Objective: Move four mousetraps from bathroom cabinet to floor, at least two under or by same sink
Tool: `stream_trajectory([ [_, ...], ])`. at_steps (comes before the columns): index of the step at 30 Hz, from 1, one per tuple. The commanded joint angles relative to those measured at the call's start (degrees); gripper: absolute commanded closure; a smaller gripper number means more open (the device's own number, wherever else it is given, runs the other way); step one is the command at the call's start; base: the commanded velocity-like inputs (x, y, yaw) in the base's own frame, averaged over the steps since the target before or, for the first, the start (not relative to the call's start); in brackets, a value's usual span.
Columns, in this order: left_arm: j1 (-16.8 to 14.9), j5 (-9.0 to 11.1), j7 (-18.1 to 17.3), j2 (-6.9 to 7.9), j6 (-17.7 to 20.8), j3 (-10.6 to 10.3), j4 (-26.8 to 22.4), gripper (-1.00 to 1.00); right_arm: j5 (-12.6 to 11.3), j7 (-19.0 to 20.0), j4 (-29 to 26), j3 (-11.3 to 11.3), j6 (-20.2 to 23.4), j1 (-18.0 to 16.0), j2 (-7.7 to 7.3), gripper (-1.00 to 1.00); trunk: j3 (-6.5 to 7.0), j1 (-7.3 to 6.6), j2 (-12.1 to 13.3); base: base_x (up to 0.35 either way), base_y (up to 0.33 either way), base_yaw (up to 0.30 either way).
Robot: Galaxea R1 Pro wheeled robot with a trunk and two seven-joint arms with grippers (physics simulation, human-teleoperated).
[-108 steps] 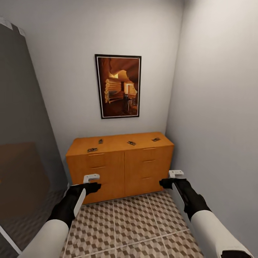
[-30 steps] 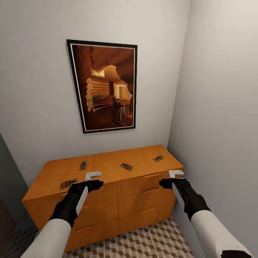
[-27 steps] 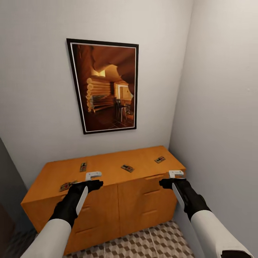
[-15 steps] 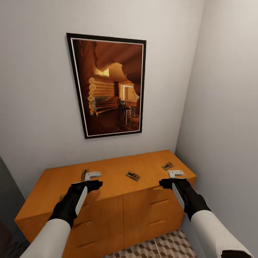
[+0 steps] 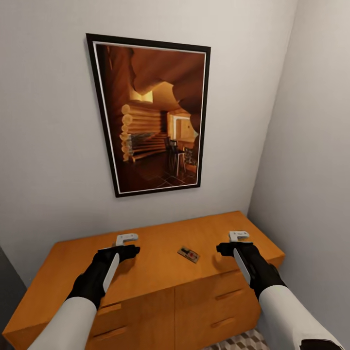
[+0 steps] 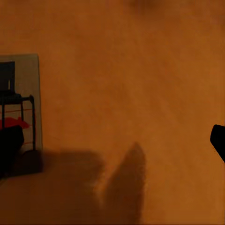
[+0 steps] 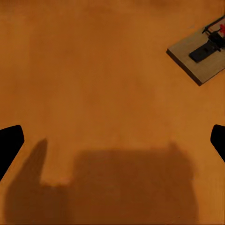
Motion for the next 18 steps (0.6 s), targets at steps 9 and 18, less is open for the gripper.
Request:
stream_trajectory([
  [9,-0.05,-0.03,0.01,-0.16,0.3,0.07,-0.01,-1.0,0.13,-0.2,0.04,-0.11,0.23,-0.04,-0.13,-1.0,-0.12,0.04,-0.1,0.037,0.008,-0.002],
  [18,-0.05,-0.03,0.01,-0.17,0.3,-0.13,-0.02,-1.0,0.13,-0.24,0.12,-0.19,0.23,-0.04,-0.17,-1.0,-0.12,0.04,-0.1,0.002,0.0,-0.166],
])
